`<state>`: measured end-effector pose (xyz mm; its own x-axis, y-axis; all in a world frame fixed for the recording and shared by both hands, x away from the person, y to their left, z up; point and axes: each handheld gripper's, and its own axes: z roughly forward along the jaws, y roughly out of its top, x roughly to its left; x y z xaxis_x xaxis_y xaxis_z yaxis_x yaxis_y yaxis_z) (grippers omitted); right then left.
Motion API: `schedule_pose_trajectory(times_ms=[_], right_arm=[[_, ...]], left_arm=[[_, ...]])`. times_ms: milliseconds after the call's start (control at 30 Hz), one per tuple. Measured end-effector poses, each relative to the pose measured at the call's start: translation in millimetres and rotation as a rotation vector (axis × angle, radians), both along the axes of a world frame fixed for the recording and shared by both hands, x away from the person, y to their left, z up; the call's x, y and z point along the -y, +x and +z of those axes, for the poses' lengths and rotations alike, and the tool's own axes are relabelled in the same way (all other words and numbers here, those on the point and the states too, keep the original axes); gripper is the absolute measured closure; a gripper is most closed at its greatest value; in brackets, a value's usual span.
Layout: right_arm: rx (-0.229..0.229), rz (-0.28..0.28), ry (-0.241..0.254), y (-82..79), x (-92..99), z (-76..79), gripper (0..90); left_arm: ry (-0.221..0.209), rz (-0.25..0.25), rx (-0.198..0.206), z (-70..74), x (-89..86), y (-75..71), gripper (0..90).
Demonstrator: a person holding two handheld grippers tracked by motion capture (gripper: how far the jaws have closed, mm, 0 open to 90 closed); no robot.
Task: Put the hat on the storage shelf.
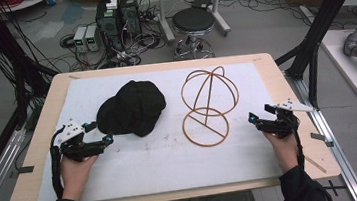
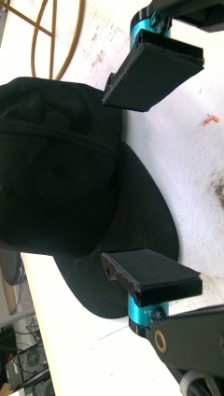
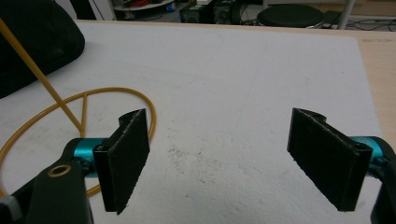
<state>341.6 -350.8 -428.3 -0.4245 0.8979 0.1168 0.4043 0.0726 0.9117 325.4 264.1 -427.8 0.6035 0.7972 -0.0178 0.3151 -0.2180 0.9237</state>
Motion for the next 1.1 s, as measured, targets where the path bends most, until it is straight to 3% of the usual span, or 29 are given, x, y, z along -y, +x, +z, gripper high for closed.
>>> schedule_pose_trajectory(times_ms=[133, 600, 833, 1000, 1100], right_arm=[[0.001, -0.015, 0.014, 0.7, 3.1, -0.1, 20.3], [-0.003, -0.027, 0.002, 2.6, 3.2, -0.7, 20.3], [-0.015, -0.043, 0.023, 2.0, 7.1, -1.0, 20.3], [-0.016, -0.042, 0.024, 1.5, 5.5, -0.5, 20.3], [-0.003, -0.031, 0.020, -0.1, 4.5, 1.2, 23.6]], left_arm=[[0.031, -0.001, 0.008, 1.9, 5.5, -2.4, 21.4], [0.059, -0.032, 0.013, 3.2, 30.7, -5.0, 21.8], [0.072, -0.038, 0.035, 11.1, 56.7, -9.6, 24.3], [0.058, -0.032, 0.022, 12.7, 69.0, -9.7, 28.8], [0.073, -0.023, 0.023, 13.1, 77.5, -8.9, 30.9]])
